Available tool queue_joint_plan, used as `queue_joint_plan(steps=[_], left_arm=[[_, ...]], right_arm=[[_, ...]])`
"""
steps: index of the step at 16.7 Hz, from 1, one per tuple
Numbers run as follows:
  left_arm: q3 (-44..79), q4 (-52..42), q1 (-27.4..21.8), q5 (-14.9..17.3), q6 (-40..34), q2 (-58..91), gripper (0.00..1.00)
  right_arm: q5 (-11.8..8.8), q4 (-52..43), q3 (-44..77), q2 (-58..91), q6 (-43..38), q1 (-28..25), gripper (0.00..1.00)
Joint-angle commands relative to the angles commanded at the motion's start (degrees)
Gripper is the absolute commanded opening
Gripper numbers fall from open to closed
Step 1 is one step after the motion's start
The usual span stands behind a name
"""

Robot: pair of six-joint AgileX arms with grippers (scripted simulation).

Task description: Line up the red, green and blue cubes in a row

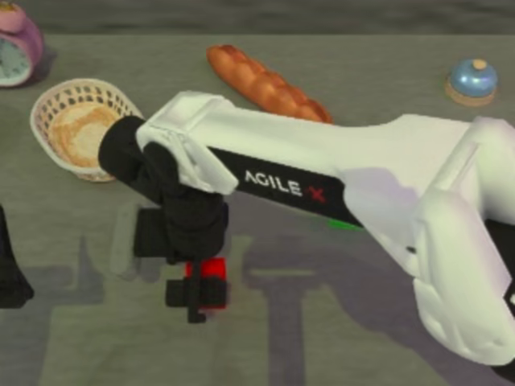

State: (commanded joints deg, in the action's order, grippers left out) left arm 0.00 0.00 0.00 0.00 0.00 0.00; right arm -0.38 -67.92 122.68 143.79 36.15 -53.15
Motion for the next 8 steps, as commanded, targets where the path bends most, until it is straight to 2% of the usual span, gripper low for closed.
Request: queue_joint_plan(steps=[2,8], left_arm=[[0.0,0.0,0.0,0.0,0.0,0.0,1.0],[0.0,0.0,0.0,0.0,0.0,0.0,1.0]], right_arm=[[0.0,0.0,0.0,0.0,0.0,0.0,0.98],[0.0,0.0,0.0,0.0,0.0,0.0,1.0]])
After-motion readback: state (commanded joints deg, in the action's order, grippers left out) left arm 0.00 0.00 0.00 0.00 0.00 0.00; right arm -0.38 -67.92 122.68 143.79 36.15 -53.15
